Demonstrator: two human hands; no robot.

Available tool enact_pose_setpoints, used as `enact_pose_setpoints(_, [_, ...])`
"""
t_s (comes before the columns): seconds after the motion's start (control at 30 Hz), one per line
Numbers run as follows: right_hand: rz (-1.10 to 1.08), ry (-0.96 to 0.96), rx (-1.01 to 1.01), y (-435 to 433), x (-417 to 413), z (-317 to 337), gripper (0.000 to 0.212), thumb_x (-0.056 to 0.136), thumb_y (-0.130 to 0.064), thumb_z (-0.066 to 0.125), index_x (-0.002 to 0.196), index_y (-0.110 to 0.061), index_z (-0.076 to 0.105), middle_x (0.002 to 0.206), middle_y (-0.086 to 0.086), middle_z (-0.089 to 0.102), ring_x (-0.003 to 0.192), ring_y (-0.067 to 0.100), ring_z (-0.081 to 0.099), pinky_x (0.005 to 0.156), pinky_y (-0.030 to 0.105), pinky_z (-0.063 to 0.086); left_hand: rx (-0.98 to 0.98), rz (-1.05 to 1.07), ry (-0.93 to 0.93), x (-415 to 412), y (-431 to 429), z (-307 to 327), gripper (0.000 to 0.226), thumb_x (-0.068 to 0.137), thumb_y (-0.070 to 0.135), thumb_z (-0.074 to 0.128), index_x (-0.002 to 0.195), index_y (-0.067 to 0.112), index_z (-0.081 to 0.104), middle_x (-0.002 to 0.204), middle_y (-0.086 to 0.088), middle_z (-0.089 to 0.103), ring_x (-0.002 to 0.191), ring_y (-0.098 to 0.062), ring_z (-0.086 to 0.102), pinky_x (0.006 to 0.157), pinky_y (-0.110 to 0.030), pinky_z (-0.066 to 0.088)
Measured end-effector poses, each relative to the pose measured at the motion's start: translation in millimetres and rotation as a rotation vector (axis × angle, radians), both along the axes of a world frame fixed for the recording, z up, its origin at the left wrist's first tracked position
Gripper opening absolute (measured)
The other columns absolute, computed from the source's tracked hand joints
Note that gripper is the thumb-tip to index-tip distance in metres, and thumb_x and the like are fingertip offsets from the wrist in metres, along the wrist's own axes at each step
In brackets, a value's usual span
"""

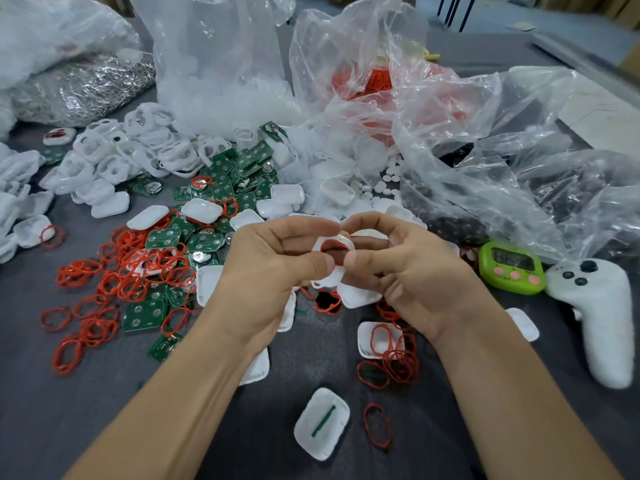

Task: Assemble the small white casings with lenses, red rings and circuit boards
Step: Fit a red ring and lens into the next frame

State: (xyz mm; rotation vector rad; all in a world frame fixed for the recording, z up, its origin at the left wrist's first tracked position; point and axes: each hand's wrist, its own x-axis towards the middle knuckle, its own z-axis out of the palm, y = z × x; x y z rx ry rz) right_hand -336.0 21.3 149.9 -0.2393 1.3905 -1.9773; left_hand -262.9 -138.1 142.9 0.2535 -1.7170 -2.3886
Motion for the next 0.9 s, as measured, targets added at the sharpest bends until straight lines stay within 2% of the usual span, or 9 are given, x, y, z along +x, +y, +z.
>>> enact_pose_setpoints(0.17, [-0.111, 0.141, 0.042, -5.8, 3.2, -1.6, 0.032, 0.071, 0.014, 0.073, 0.094, -0.007, 0.068, 0.083, 0.011, 0.078, 0.071, 0.021, 0.075, 0.068, 0.029, 0.061, -0.055, 0.022, 0.061, -2.2, 3.6, -4.3, 0.054, 0.069, -0.023, 0.065, 0.108, 0.014, 0.074, 0.091, -0.013, 0.08, 0.078, -0.019, 0.076, 0.069, -0.027, 0.06])
enact_pose_setpoints(0.27, [-0.22, 0.21, 0.073, -14.9, 7.6, -5.1, 0.027, 0.076, 0.012, 0.077, 0.092, -0.009, 0.07, 0.082, 0.011, 0.078, 0.072, 0.021, 0.074, 0.069, 0.029, 0.061, -0.107, 0.086, 0.049, -4.1, 6.5, -4.6, 0.052, 0.077, -0.029, 0.06, 0.098, 0.015, 0.078, 0.089, -0.01, 0.08, 0.079, -0.017, 0.076, 0.069, -0.024, 0.059])
enact_pose_setpoints(0.4, [-0.246, 0.267, 0.169, -23.1, 10.5, -8.4, 0.012, 0.092, -0.003, 0.073, 0.093, -0.014, 0.079, 0.086, 0.012, 0.079, 0.08, 0.024, 0.078, 0.075, 0.033, 0.064, -0.125, 0.193, 0.069, -6.0, 10.0, -0.1, 0.036, 0.084, -0.015, 0.068, 0.088, 0.019, 0.081, 0.085, -0.008, 0.08, 0.075, -0.016, 0.076, 0.07, -0.027, 0.061])
enact_pose_setpoints(0.5, [-0.298, 0.43, 0.309, -25.5, 13.9, -13.4, 0.011, 0.091, -0.015, 0.074, 0.092, -0.022, 0.082, 0.08, 0.007, 0.079, 0.079, 0.03, 0.078, 0.078, 0.05, 0.065, -0.312, 0.312, 0.074, -6.6, 8.0, -1.5, 0.033, 0.084, -0.006, 0.074, 0.084, 0.026, 0.081, 0.079, 0.0, 0.08, 0.071, -0.017, 0.077, 0.067, -0.028, 0.061])
enact_pose_setpoints(0.6, [-0.305, 0.514, 0.319, -32.2, 17.7, -16.6, 0.02, 0.092, -0.018, 0.065, 0.094, -0.028, 0.081, 0.082, 0.002, 0.08, 0.08, 0.027, 0.078, 0.076, 0.051, 0.064, -0.485, 0.362, 0.104, -2.9, 11.7, -3.4, 0.035, 0.083, 0.002, 0.078, 0.086, 0.037, 0.08, 0.08, 0.011, 0.079, 0.075, -0.014, 0.077, 0.07, -0.026, 0.062])
enact_pose_setpoints(0.67, [-0.338, 0.558, 0.298, -32.4, 15.7, -17.9, 0.027, 0.094, -0.009, 0.062, 0.093, -0.028, 0.081, 0.084, 0.003, 0.08, 0.08, 0.028, 0.077, 0.073, 0.046, 0.064, -0.428, 0.308, 0.121, -2.3, 13.0, -2.8, 0.034, 0.084, 0.003, 0.081, 0.089, 0.038, 0.08, 0.084, 0.013, 0.079, 0.081, -0.005, 0.077, 0.072, -0.018, 0.059])
enact_pose_setpoints(0.73, [-0.376, 0.552, 0.231, -29.2, 12.8, -17.5, 0.028, 0.096, -0.003, 0.064, 0.1, -0.024, 0.081, 0.091, 0.0, 0.081, 0.086, 0.02, 0.078, 0.076, 0.033, 0.061, -0.287, 0.249, 0.086, -4.6, 9.3, 0.6, 0.02, 0.083, 0.017, 0.081, 0.098, 0.03, 0.079, 0.087, 0.01, 0.08, 0.085, -0.004, 0.076, 0.073, -0.015, 0.057])
enact_pose_setpoints(0.83, [-0.351, 0.483, 0.158, -26.4, 8.5, -15.8, 0.023, 0.094, -0.006, 0.071, 0.101, -0.025, 0.083, 0.105, 0.004, 0.079, 0.096, 0.022, 0.075, 0.074, 0.033, 0.061, -0.138, 0.15, -0.037, -6.2, 4.4, 1.2, 0.049, 0.073, 0.036, 0.078, 0.118, 0.021, 0.067, 0.095, 0.006, 0.081, 0.093, -0.006, 0.076, 0.074, -0.022, 0.06])
enact_pose_setpoints(0.9, [-0.294, 0.458, 0.131, -25.8, 5.1, -14.3, 0.026, 0.092, -0.002, 0.073, 0.095, -0.025, 0.084, 0.12, 0.001, 0.075, 0.109, 0.004, 0.07, 0.078, 0.022, 0.058, -0.093, 0.062, -0.12, -6.1, 1.0, -0.8, 0.061, 0.069, 0.034, 0.08, 0.125, 0.019, 0.062, 0.091, 0.004, 0.08, 0.09, -0.009, 0.076, 0.068, -0.026, 0.062])
